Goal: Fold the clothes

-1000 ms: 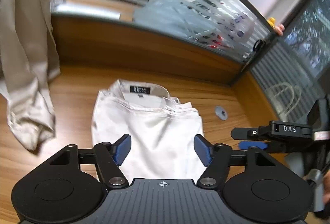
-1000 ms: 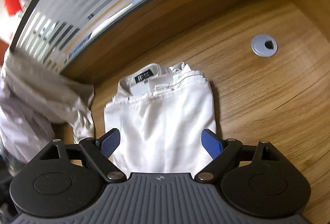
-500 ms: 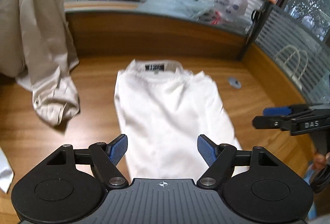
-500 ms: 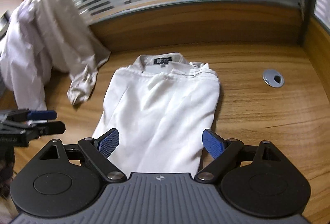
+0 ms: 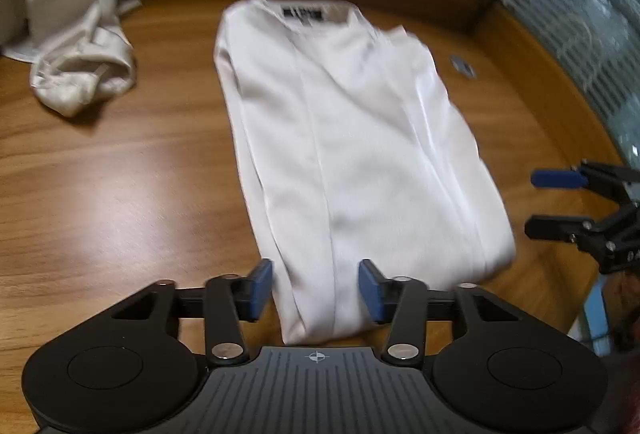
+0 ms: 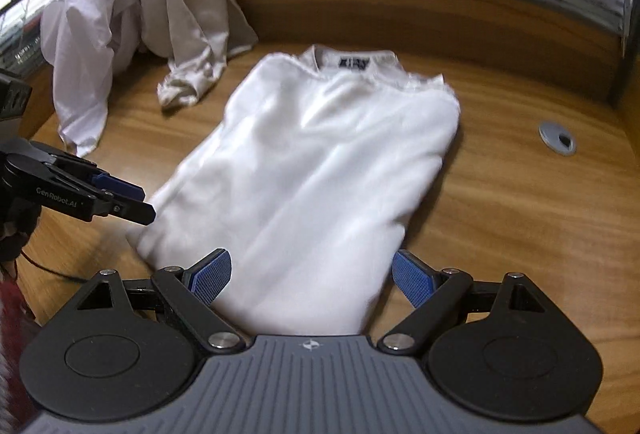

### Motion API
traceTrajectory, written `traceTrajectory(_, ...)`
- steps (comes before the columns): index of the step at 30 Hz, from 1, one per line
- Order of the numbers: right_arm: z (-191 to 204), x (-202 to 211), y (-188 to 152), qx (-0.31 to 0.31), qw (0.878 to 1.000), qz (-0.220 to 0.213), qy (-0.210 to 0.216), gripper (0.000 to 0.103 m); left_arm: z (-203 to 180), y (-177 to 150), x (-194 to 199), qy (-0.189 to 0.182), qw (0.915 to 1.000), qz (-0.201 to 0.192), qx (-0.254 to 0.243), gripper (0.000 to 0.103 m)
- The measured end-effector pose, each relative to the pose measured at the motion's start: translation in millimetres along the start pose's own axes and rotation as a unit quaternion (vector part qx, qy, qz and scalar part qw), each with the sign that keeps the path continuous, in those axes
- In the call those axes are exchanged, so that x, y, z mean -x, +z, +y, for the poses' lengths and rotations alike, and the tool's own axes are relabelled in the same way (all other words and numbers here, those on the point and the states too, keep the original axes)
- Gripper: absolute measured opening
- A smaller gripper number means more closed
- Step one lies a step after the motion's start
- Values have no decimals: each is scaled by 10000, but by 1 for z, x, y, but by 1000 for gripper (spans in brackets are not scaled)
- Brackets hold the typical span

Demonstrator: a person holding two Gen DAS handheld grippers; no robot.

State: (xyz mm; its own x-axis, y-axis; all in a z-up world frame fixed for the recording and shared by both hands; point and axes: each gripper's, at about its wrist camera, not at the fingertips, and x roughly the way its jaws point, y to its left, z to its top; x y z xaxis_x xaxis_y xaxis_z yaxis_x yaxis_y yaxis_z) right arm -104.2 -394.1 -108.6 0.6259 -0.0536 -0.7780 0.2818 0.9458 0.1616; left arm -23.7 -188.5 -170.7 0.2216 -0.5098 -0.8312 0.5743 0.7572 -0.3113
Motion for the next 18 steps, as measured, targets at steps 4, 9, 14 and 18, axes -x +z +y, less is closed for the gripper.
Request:
traceTrajectory(4,-3,-9,-10,-17,9997,211,-136,91,-3,-2,-5,-65,9998,186,-44,8)
traceTrajectory(9,-6,-10,-12,-114,9994,255,-187,92,5,-6,1,-266,9989,331,173,11)
traceTrajectory(14,-17,-10,1,-329,9990,185,-220,92,14,4,22,-389,9984,-102,391,33)
traceTrajectory(18,-34,-11,23,-675,9973,20,-285,92,20,29,32,-190,9972,-511,507,37)
